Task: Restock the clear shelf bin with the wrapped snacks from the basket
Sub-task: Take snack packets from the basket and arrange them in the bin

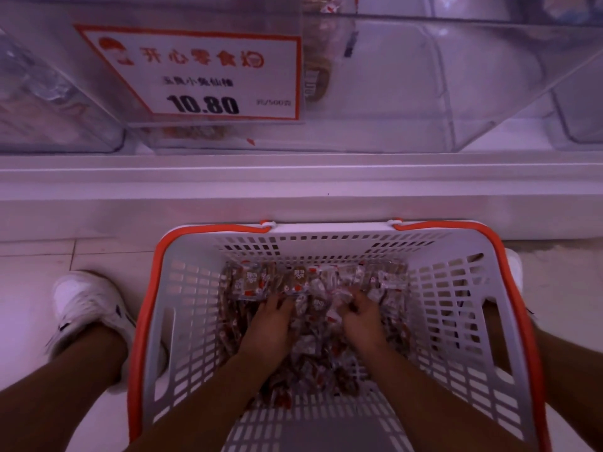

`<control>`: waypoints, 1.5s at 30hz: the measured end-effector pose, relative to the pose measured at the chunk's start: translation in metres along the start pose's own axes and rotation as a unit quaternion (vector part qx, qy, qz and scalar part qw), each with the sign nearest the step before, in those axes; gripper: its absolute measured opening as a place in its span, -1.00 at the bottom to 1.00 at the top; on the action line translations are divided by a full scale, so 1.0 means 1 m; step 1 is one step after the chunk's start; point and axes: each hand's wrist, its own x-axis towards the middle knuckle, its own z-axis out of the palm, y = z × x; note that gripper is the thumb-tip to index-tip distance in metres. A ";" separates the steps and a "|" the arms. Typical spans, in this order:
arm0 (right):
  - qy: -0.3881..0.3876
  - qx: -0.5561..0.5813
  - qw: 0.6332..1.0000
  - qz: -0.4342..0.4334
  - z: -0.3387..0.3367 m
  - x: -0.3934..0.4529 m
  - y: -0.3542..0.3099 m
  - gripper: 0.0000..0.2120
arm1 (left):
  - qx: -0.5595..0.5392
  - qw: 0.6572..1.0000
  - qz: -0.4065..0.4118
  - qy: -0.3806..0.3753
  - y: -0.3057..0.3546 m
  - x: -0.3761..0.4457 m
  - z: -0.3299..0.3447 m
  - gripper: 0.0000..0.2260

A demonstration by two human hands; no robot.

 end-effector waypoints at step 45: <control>-0.109 0.165 0.958 -0.210 -0.076 -0.135 -0.233 -0.79 | -0.591 0.800 -0.068 0.074 0.113 -0.107 -0.205 -0.71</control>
